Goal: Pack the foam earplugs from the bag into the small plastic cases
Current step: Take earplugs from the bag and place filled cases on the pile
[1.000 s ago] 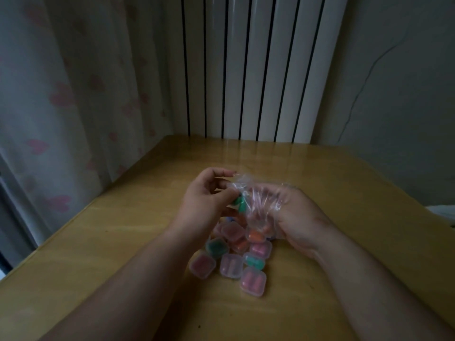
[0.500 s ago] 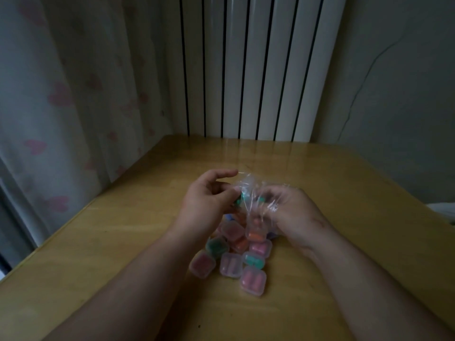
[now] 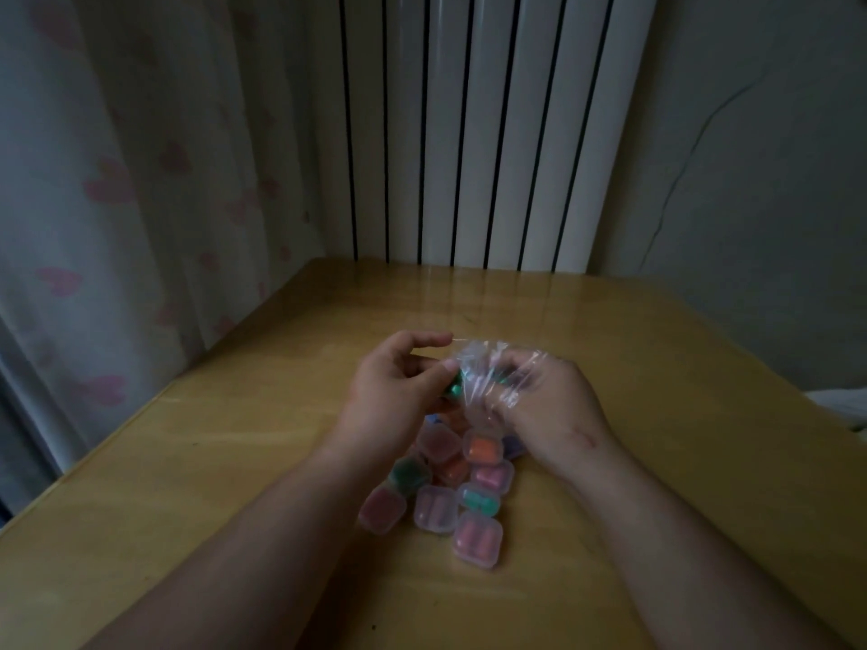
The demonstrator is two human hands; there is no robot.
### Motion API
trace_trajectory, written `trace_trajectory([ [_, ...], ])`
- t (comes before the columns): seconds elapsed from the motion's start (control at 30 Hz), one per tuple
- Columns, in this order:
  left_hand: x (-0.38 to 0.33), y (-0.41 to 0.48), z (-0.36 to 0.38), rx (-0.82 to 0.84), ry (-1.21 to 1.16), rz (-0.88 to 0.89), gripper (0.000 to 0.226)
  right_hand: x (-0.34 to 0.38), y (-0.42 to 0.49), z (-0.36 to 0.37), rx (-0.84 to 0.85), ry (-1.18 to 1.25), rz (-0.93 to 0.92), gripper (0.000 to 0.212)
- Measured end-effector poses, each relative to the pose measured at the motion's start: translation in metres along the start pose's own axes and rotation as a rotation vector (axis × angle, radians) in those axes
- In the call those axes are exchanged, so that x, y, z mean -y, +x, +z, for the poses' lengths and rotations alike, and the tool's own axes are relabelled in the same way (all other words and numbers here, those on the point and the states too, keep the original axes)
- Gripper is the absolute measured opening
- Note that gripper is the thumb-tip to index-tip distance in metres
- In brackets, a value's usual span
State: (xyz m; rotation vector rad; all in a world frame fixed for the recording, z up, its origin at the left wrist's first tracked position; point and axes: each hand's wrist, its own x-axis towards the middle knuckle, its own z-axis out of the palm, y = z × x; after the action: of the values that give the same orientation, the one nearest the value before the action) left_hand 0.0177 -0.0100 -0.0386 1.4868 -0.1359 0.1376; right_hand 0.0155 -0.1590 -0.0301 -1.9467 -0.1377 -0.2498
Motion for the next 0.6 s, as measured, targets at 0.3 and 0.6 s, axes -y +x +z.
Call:
trace_trajectory([
  [0.3, -0.003, -0.008, 0.002, 0.058, 0.145, 0.070, 0.044, -0.003, 0.001, 0.002, -0.132, -0.011, -0.054, 0.022],
  [0.6, 0.007, 0.011, -0.008, -0.250, 0.336, 0.142, 0.030, -0.006, 0.005, 0.000, -0.166, -0.087, -0.129, 0.032],
])
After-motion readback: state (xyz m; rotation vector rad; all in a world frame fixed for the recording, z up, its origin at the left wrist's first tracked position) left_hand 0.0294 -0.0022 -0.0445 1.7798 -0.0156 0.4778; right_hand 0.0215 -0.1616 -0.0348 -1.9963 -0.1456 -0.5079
